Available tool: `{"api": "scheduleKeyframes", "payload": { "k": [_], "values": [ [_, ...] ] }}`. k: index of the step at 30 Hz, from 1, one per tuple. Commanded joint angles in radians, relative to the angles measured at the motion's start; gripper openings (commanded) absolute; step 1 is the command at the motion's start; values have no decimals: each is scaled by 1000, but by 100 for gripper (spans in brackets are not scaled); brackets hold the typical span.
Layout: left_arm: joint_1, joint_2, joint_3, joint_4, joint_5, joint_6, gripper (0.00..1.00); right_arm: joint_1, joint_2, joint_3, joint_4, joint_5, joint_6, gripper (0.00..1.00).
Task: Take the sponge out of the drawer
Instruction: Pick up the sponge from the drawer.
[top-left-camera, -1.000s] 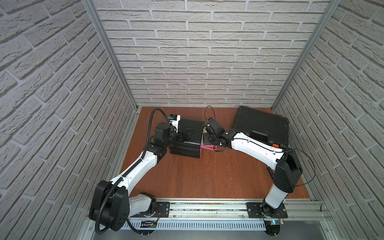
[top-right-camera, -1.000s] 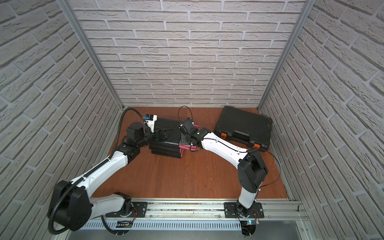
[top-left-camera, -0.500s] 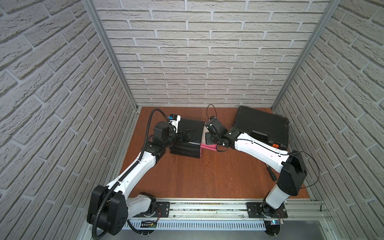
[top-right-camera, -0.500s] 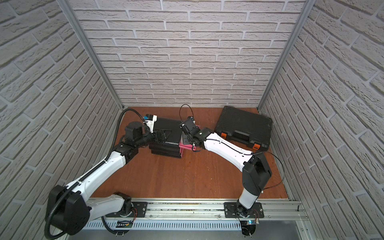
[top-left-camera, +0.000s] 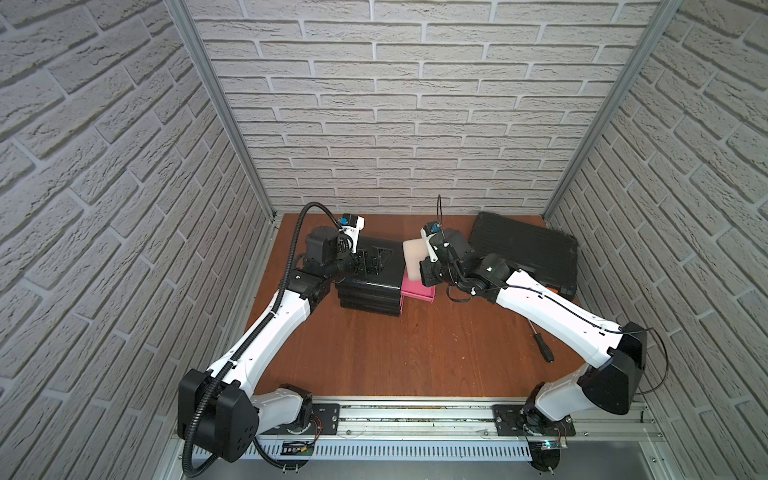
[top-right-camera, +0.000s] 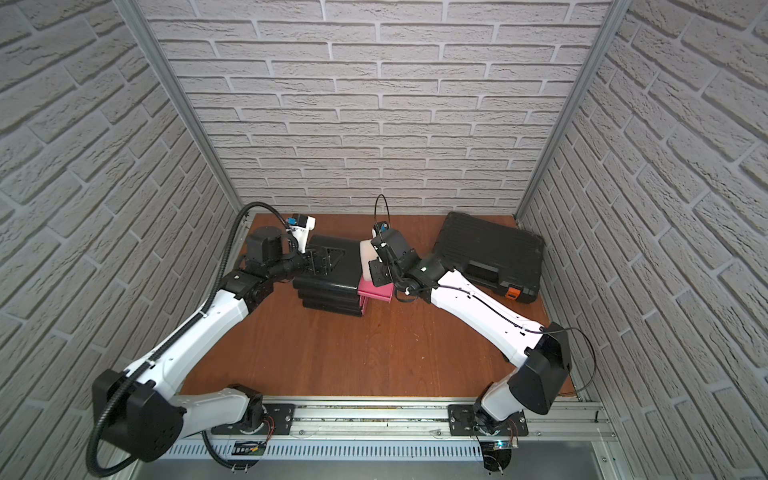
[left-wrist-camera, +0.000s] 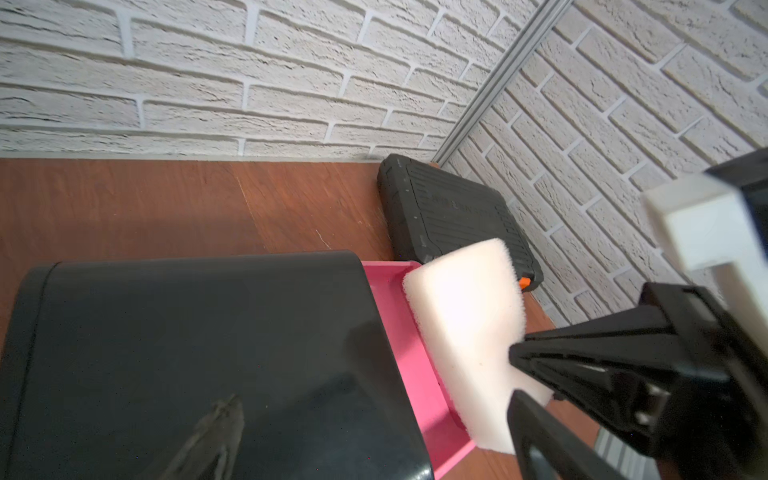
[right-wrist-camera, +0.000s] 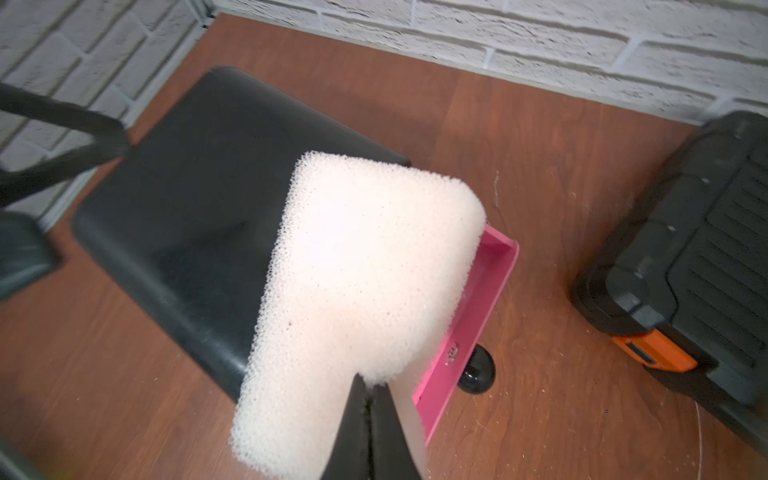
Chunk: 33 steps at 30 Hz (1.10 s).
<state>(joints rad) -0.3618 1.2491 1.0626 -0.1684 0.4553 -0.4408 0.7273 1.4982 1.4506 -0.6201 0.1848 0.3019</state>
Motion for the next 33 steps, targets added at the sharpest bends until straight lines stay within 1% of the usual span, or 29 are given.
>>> {"api": "scheduleKeyframes", "payload": {
  "k": [1,3,7,10,13,20,26,28,31,33],
  "values": [
    [6,34,68,-61,105,64,98,-11,-35,-8,36,-176,-163,3],
    [7,61,107,-102,174,105,98,-19,-48,-19,30,-251,-205,3],
    [10,100,147,-132,256,169,98,-35,-68,-50,16,-419,-296,3],
    [11,132,168,-166,325,208,95,-40,-66,-54,-6,-467,-335,3],
    [11,151,177,-191,335,231,92,-42,-59,-55,-20,-517,-377,3],
    [6,173,162,-208,386,264,78,-53,-45,-40,-40,-488,-388,3],
    [6,159,141,-195,396,268,75,-65,-17,-17,-56,-478,-392,3],
    [6,157,137,-194,395,268,73,-68,-12,-12,-59,-476,-390,3],
    [4,163,135,-197,396,269,66,-69,-12,-6,-55,-475,-391,3],
    [3,171,135,-201,401,273,55,-71,-13,-3,-52,-469,-386,3]
  ]
}}
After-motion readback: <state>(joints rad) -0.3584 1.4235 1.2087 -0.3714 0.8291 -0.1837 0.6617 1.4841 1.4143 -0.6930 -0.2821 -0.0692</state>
